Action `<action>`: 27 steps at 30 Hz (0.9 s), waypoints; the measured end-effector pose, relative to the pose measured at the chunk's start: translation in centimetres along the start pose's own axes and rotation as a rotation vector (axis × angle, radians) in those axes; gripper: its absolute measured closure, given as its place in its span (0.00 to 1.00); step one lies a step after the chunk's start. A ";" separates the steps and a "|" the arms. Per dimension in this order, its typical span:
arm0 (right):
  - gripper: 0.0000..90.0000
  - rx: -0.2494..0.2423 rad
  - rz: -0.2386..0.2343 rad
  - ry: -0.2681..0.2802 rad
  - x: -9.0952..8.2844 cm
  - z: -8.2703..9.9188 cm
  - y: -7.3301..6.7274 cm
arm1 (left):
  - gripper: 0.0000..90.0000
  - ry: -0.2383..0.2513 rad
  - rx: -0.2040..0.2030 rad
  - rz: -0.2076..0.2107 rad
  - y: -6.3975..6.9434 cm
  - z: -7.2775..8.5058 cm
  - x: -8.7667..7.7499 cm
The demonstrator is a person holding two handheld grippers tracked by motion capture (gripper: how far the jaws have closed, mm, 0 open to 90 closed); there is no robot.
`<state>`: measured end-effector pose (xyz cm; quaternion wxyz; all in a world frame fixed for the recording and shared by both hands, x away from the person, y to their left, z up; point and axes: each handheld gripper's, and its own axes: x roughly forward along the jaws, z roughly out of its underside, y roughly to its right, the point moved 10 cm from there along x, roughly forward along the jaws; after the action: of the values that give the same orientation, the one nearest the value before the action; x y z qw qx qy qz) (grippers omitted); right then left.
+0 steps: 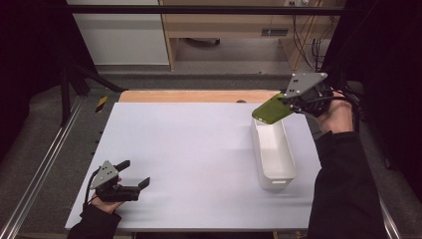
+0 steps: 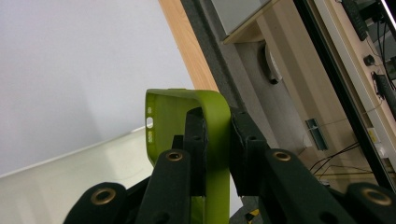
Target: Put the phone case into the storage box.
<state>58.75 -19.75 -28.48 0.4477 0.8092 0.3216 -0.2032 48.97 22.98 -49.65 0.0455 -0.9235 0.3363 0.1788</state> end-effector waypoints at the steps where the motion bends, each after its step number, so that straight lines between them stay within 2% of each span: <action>1: 0.87 -0.005 0.000 -0.006 0.0 0.1 0.0 | 0.01 -0.001 0.001 0.000 0.0 0.0 0.0; 14: 0.87 -0.058 0.002 -0.044 1.1 1.1 0.5 | 0.01 -0.007 0.003 0.000 0.0 0.1 0.2; 27: 0.87 -0.086 -0.023 -0.066 2.6 1.7 0.7 | 0.01 -0.010 0.006 0.001 0.1 0.1 0.2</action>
<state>61.03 -20.59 -30.57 0.4903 0.7783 0.3243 -0.2208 49.03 22.80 -49.87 0.0498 -0.9223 0.3371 0.1824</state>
